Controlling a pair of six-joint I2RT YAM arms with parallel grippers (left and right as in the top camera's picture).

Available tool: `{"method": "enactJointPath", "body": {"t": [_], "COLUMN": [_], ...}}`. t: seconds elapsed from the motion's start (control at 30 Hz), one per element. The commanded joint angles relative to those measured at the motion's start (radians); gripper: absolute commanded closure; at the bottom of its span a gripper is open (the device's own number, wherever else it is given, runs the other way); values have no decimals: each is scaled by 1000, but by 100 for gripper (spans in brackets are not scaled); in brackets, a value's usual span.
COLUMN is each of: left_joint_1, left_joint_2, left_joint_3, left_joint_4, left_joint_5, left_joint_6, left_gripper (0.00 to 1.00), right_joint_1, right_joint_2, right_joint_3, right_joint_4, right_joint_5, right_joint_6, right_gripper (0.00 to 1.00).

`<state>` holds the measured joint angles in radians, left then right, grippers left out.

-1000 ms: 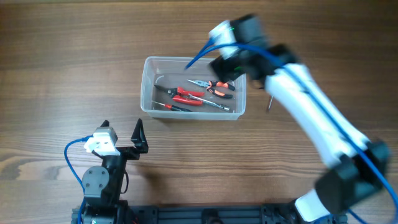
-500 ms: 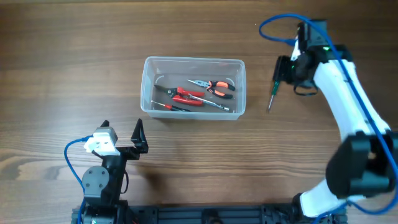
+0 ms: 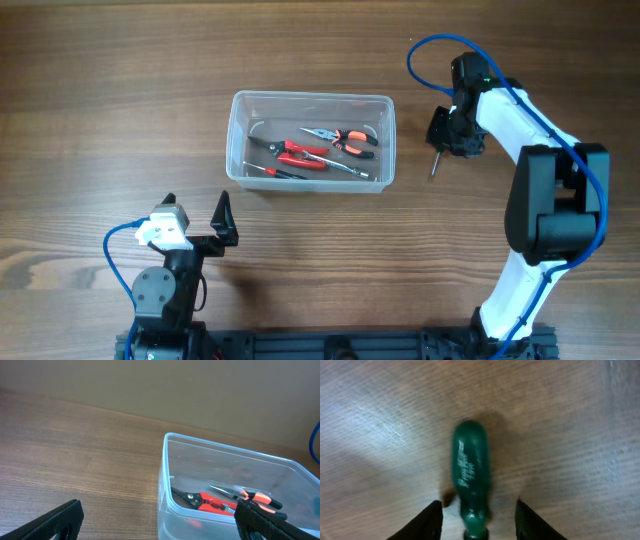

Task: Pack container
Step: 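Move the right gripper to the green screwdriver and grasp it, then carry the green screwdriver into the container and release it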

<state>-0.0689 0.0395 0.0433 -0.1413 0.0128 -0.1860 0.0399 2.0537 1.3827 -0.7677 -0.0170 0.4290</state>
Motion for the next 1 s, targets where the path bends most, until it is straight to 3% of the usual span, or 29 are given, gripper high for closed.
{"method": "enactJointPath", "body": {"t": [0.0, 0.13, 0.27, 0.43, 0.67, 0.97], "left_joint_1": [6, 6, 6, 6, 6, 6], "left_joint_2": [-4, -4, -5, -5, -4, -5], "left_joint_3": [-6, -6, -6, -6, -6, -6], "left_joint_4": [0, 0, 0, 0, 0, 0], "left_joint_5": [-3, -2, -3, -3, -3, -3], "left_joint_6": [-12, -12, -12, -12, -12, -12], "left_gripper": [0, 0, 0, 0, 0, 0], "right_joint_1": [-6, -6, -7, 7, 161, 408], "right_joint_2": [22, 22, 2, -197, -467, -363], "right_joint_3": [-2, -2, 6, 117, 177, 156], "right_joint_4": [16, 16, 7, -53, 31, 9], "right_joint_5": [-6, -6, -6, -69, -285, -343], "right_joint_6": [26, 23, -40, -188, -529, -1026], "right_gripper": [64, 96, 96, 96, 96, 96]}}
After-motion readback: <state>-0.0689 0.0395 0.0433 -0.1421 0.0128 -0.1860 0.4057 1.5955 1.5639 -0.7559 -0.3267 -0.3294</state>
